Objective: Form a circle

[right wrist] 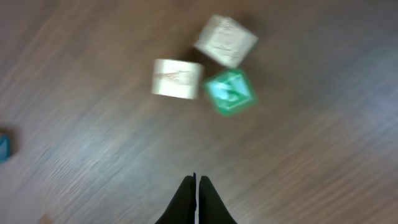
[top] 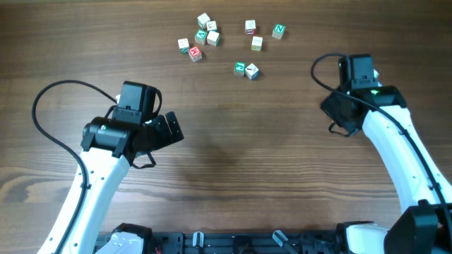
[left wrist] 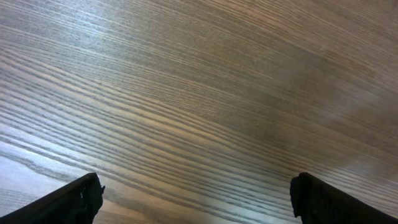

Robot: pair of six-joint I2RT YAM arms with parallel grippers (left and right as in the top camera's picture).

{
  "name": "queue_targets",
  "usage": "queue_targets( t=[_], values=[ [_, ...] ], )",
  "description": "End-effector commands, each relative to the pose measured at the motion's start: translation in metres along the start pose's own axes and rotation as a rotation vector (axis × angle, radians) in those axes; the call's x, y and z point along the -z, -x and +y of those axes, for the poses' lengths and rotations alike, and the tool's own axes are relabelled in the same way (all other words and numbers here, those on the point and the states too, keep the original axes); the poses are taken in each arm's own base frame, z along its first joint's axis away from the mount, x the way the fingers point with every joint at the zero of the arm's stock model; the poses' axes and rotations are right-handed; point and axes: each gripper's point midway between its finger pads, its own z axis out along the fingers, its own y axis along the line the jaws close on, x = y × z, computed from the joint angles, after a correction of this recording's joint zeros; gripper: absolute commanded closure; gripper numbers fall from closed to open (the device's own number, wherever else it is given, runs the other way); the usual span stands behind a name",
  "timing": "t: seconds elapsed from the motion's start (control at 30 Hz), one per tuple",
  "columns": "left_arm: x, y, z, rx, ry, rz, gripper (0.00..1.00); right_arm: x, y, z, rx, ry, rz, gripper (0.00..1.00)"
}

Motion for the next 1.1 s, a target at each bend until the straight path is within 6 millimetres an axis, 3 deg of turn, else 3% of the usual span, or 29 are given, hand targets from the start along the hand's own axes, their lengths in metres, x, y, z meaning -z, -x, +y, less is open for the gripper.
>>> queue_targets(
  t=[0.0,0.17,0.3,0.5,0.7,1.07],
  values=[
    [0.000,0.000,0.001,0.003,-0.002,0.001,0.00,-0.003,0.004,-0.024,-0.329,-0.100,-0.062,0.96],
    [0.000,0.000,0.001,0.003,-0.002,0.001,0.00,-0.021,0.000,-0.048,-0.565,-0.167,-0.146,0.96],
    [0.000,0.000,0.001,0.002,-0.002,0.001,0.00,-0.038,0.011,-0.048,-0.590,-0.139,-0.185,0.96],
    [0.000,0.000,0.001,0.003,-0.002,0.001,0.00,-0.061,0.026,-0.066,-0.600,-0.173,-0.127,0.96],
    [0.000,0.000,0.001,0.003,-0.002,0.001,0.00,-0.093,0.024,-0.045,-0.499,-0.108,-0.039,0.96],
    [0.000,0.000,0.001,0.003,-0.002,0.001,0.00,-0.094,0.025,-0.040,-0.477,-0.087,-0.032,0.96]
  ],
)
